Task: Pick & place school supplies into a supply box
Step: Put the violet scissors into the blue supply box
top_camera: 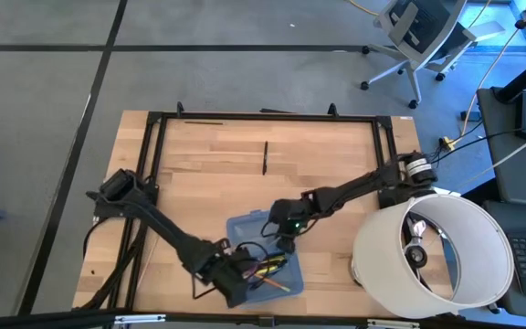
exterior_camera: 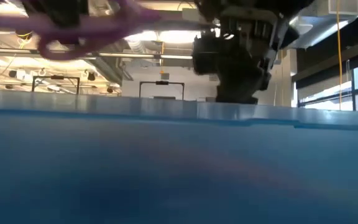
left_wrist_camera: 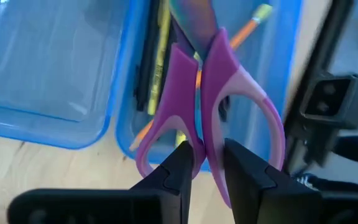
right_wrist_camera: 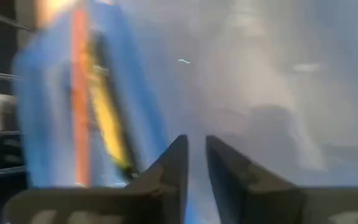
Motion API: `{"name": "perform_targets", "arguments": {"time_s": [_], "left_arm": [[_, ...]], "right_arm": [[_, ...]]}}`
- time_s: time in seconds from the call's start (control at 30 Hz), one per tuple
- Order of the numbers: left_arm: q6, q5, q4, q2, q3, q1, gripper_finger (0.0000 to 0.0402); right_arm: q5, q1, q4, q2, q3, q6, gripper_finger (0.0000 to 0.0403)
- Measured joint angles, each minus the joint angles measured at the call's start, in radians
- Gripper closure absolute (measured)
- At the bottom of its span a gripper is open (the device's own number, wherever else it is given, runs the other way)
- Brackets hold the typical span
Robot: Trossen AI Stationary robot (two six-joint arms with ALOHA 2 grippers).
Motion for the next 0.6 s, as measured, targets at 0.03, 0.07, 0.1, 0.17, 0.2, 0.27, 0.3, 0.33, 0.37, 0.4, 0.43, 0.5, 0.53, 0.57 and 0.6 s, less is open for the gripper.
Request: {"name": "perform_targets", "arguments": {"time_s": [0.03, 0.07, 0.1, 0.17, 0.2, 0.27, 0.3, 0.33, 0.37, 0.4, 0.43, 0.5, 0.53, 0.57, 0.6], "left_arm": [[0.001, 0.005, 0.001, 0.008, 0.0, 0.007, 0.0338], [0.004, 0.01, 0.009, 0.017, 0.0, 0.013, 0.0338], [0.01, 0.011, 0.018, 0.023, 0.0, 0.017, 0.0339], [0.026, 0.026, 0.056, 0.037, 0.0, 0.027, 0.0339], [0.038, 0.026, 0.084, 0.044, 0.001, 0.031, 0.0339], [0.07, 0.033, 0.136, 0.061, 0.001, 0.04, 0.0339], [0.091, 0.034, 0.179, 0.073, 0.001, 0.044, 0.034], [0.108, 0.04, 0.208, 0.087, 0.002, 0.049, 0.034], [0.117, 0.055, 0.221, 0.1, 0.002, 0.056, 0.034], [0.12, 0.067, 0.231, 0.115, 0.002, 0.061, 0.034], [0.119, 0.077, 0.238, 0.13, 0.002, 0.066, 0.034], [0.099, 0.092, 0.219, 0.153, 0.002, 0.074, 0.034], [0.087, 0.103, 0.211, 0.163, 0.001, 0.079, 0.034], [0.075, 0.116, 0.206, 0.17, 0.001, 0.083, 0.034], [0.064, 0.133, 0.193, 0.174, 0.001, 0.086, 0.034]], "right_arm": [[0.037, -0.004, -0.046, -0.024, -0.002, -0.027, 0.0342], [0.07, -0.006, -0.063, -0.049, -0.002, -0.058, 0.0342], [0.103, -0.006, -0.081, -0.076, -0.001, -0.084, 0.0342], [0.162, -0.004, -0.114, -0.129, 0.0, -0.115, 0.0342], [0.192, -0.004, -0.125, -0.152, 0.002, -0.13, 0.0342], [0.252, -0.011, -0.168, -0.194, 0.002, -0.154, 0.0342], [0.282, -0.015, -0.188, -0.21, 0.002, -0.163, 0.0342], [0.303, -0.02, -0.214, -0.223, 0.002, -0.177, 0.0342], [0.316, -0.025, -0.238, -0.234, 0.002, -0.184, 0.0342], [0.327, -0.028, -0.26, -0.244, 0.002, -0.188, 0.0342], [0.33, -0.033, -0.281, -0.249, 0.002, -0.19, 0.0342], [0.331, -0.037, -0.31, -0.249, 0.002, -0.19, 0.0342], [0.331, -0.039, -0.334, -0.249, 0.002, -0.191, 0.0342], [0.332, -0.039, -0.345, -0.246, 0.002, -0.199, 0.0342], [0.332, -0.039, -0.345, -0.242, 0.002, -0.208, 0.0342]]}}
